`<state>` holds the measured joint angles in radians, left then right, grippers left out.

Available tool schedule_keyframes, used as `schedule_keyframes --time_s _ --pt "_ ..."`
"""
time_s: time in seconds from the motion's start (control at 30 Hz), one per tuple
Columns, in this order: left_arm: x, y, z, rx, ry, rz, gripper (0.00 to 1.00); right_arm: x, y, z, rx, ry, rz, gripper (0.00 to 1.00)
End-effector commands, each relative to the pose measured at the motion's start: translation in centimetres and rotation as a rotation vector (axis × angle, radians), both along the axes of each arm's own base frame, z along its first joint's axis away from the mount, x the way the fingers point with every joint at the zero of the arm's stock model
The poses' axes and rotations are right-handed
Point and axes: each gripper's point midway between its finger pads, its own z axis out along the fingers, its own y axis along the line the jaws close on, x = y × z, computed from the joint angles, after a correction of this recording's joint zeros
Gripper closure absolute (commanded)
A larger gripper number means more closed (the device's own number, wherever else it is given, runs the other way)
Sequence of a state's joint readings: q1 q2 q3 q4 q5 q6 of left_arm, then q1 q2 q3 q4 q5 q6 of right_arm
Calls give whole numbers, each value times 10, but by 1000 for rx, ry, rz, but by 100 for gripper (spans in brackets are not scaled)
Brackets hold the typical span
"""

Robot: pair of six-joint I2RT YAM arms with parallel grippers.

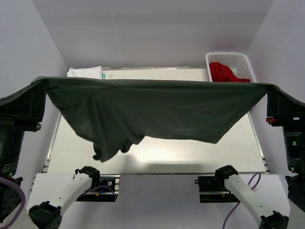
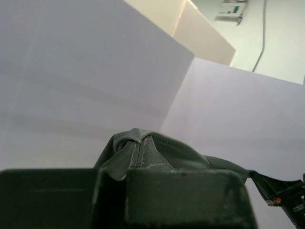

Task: Fold and stack the t-shirts
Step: Flatten out the tshirt

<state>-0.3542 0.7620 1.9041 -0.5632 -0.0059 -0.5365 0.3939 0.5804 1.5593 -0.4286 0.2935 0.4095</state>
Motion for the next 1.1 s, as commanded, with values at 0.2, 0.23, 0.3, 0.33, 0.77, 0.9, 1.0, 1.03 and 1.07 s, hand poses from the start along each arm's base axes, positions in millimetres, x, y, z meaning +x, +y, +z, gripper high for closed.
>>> schedule_keyframes --time_s 0.2,0.23,0.3,0.33,0.77,0.9,1.0,1.03,1.07 --pt "135 -19 -67 77 291 160 100 91 8 -63 -64 195 -157 100" --pt "152 -18 -74 81 304 201 100 103 10 -72 -64 213 -170 100" --pt "201 -17 -125 109 420 293 100 147 19 -111 -78 284 -216 100" --pt "220 -17 -142 113 460 331 100 183 28 -145 -115 384 -252 100" --pt "470 -43 -492 541 1217 461 18 385 73 -401 -307 962 -268 71" --pt "480 -45 -491 598 1232 447 0 375 73 -433 -362 1068 -248 40" --pt "464 -41 -492 599 1234 447 0 367 86 -420 -356 1015 -162 10" --pt "458 -40 -490 597 1231 447 0 359 87 -424 -358 1022 -149 10" --pt "452 -41 -490 584 1230 435 0 357 89 -421 -357 1013 -135 10"
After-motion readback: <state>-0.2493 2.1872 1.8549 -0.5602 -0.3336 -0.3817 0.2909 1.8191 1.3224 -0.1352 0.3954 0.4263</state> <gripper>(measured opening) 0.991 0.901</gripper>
